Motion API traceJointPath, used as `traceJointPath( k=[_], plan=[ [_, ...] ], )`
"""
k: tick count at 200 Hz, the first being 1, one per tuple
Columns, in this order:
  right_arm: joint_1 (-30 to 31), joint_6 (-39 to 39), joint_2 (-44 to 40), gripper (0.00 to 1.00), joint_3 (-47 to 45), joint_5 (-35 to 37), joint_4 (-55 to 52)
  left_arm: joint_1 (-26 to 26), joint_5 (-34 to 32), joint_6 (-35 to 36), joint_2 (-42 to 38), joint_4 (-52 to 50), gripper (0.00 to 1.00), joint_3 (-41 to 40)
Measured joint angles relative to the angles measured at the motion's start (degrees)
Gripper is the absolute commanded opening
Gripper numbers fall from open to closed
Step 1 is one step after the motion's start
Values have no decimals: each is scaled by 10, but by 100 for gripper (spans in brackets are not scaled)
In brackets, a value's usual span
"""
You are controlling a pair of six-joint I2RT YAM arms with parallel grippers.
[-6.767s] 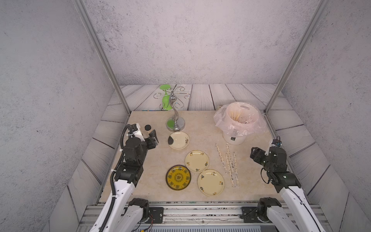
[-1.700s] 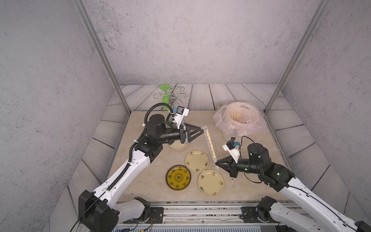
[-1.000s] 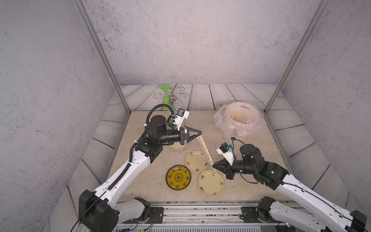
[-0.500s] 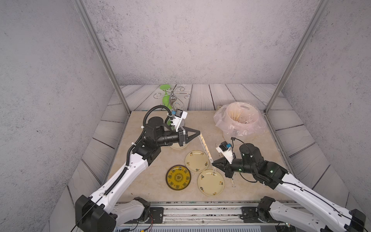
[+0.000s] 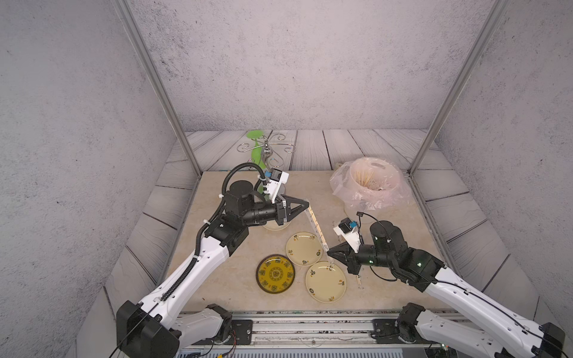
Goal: Remove the packaging of disposable chopsticks
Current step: Pick up the disposable chopsticks from the center of the board.
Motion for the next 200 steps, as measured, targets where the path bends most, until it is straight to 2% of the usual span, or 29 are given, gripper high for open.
traceJointPath(
  k=[21,35,42,60,84,100,107,113,121,131,145,171,200],
  plan=[
    [3,0,3,0,0,-3,0,0,-2,-1,0,0,21,0],
    [5,0,5,0,0,-4,0,0,-7,0,0,1,21,0],
    [5,0,6,0,0,-4,0,0,-10,0,0,1,17,-1],
    [7,0,9,0,0,-4,0,0,-12,-2,0,3,0,-2],
    [8,0,9,0,0,-3,0,0,-12,-5,0,7,0,-4],
    [9,0,9,4,0,-1,0,0,-13,-6,0,12,0,-6],
    [9,0,9,11,0,0,1,0,-14,-7,0,13,0,-8],
    [10,0,9,23,0,1,1,0,-17,-7,-1,14,0,-9],
    [10,1,9,44,0,2,2,0,-21,-7,-2,14,0,-11],
    [10,1,9,60,0,2,8,1,-24,-6,-5,12,0,-12],
    [10,0,9,73,1,2,16,3,-25,5,-11,0,0,-9],
    [10,-8,20,75,20,9,18,8,-20,54,-10,-76,0,57],
    [10,-32,36,77,60,16,31,18,28,128,13,-176,0,215]
  ],
)
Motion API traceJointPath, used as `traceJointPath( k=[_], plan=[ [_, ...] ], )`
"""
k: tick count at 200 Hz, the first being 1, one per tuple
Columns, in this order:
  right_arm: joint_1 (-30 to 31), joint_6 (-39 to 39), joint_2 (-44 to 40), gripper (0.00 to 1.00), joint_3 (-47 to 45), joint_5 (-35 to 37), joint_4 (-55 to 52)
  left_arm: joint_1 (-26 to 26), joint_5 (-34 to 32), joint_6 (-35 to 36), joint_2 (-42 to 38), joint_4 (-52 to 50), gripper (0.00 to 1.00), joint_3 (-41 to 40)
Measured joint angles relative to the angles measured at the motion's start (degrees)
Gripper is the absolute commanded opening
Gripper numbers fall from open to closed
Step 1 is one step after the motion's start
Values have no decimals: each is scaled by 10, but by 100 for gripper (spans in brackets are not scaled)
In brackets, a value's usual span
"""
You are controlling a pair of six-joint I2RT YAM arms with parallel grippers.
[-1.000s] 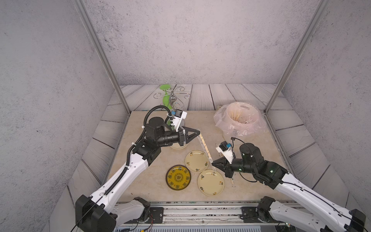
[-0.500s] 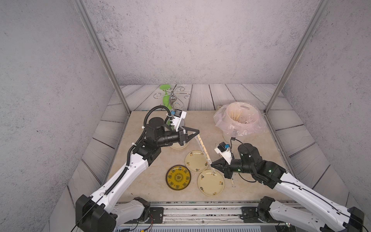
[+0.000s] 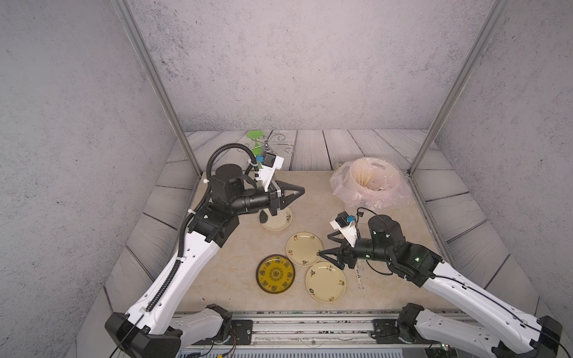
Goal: Remove the packaging of disposable chopsticks
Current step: Pick up the disposable chopsticks from the center of the board.
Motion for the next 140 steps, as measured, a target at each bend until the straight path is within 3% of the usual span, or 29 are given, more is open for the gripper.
traceJointPath(
  k=[41,59,79,106,140],
  plan=[
    [0,-47,14,83,37,-5,53,1,63,94,49,-117,0,195],
    [0,-66,17,83,44,-7,75,1,87,123,72,-155,0,232],
    [0,-85,17,78,47,-17,93,1,110,139,79,-176,0,217],
    [0,-90,24,66,46,-63,118,12,142,128,61,-148,0,134],
    [0,-69,58,67,34,-122,160,40,168,84,29,-71,0,51]
  ],
)
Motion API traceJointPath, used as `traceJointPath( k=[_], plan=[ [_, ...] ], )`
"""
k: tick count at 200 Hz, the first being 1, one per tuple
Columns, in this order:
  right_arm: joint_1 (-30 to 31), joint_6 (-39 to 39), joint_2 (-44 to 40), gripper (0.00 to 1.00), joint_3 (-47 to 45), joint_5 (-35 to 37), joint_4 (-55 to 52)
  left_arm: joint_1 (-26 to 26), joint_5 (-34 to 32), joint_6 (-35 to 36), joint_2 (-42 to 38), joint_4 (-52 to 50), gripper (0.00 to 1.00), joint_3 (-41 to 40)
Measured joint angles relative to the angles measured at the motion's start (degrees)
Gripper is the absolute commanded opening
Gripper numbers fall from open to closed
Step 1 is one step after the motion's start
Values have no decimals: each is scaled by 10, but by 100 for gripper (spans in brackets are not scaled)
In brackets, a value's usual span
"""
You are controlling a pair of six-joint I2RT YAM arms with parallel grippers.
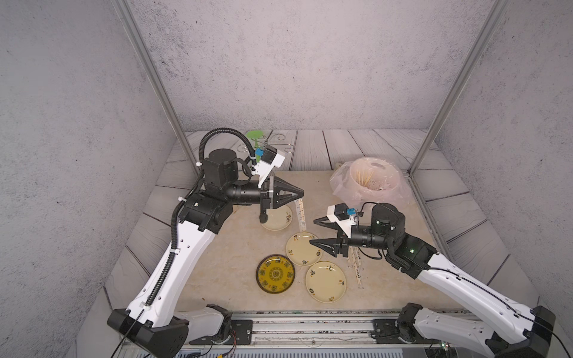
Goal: Remove the packaging of disposable chopsticks
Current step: Pick up the disposable chopsticks from the center of the board, then remove the packet bag from the disposable chopsticks.
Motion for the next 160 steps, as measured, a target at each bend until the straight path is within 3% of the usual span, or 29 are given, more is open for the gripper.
traceJointPath(
  k=[27,87,160],
  plan=[
    [0,24,37,73,-1,-21,16,20,15,-29,-17,61,0,-27],
    [0,27,53,72,-20,-13,42,28,47,-53,-20,123,0,-55],
    [2,33,79,57,-27,-31,67,28,54,-97,-17,191,0,-87]
  ],
)
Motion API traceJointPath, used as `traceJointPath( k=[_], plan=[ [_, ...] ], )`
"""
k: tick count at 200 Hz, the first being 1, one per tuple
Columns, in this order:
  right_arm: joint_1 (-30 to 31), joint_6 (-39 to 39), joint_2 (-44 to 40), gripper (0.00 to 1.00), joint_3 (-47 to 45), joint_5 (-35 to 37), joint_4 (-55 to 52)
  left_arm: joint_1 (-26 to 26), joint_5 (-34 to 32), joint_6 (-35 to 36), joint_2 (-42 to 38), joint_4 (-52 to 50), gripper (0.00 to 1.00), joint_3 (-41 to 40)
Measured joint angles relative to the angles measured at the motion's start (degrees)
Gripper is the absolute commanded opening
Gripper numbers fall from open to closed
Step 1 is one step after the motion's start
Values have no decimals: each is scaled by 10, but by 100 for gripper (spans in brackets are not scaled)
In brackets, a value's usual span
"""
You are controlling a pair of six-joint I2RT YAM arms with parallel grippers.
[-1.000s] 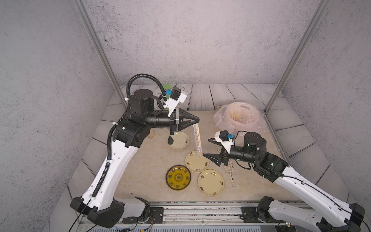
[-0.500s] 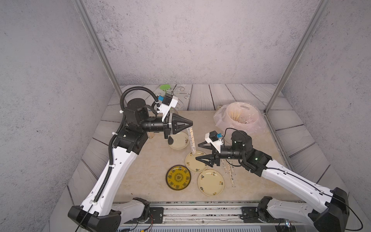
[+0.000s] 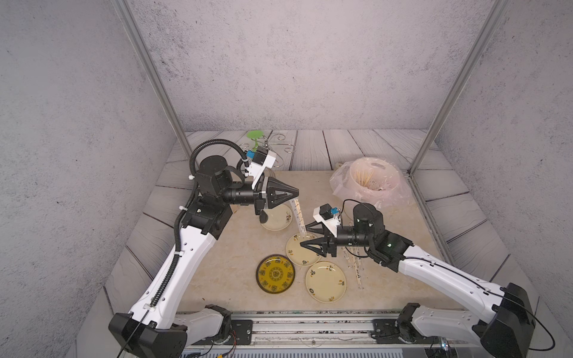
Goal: Remove the packaging of disposable chopsticks
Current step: Remove the packet bag from the disposable chopsticks.
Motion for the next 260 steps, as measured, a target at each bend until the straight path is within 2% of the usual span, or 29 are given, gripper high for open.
traceJointPath(
  k=[44,66,126,157,207,232,254,260],
  plan=[
    [3,19,17,52,0,-22,25,2,-4,-18,6,21,0,-3],
    [3,32,20,40,-2,-33,48,3,-4,-27,6,34,0,-7],
    [3,71,25,36,-26,-49,87,16,-15,-31,5,39,0,-11],
    [3,98,25,26,-44,-49,109,19,-17,-36,5,45,0,-11],
    [3,132,25,23,-50,-50,137,19,-19,-37,5,52,0,-16],
    [3,147,25,13,-50,-50,157,19,-19,-37,5,52,0,-17],
    [3,153,25,0,-50,-52,167,19,-22,-37,5,52,0,-18],
    [3,153,24,0,-50,-52,169,19,-24,-37,5,52,0,-19]
  ],
)
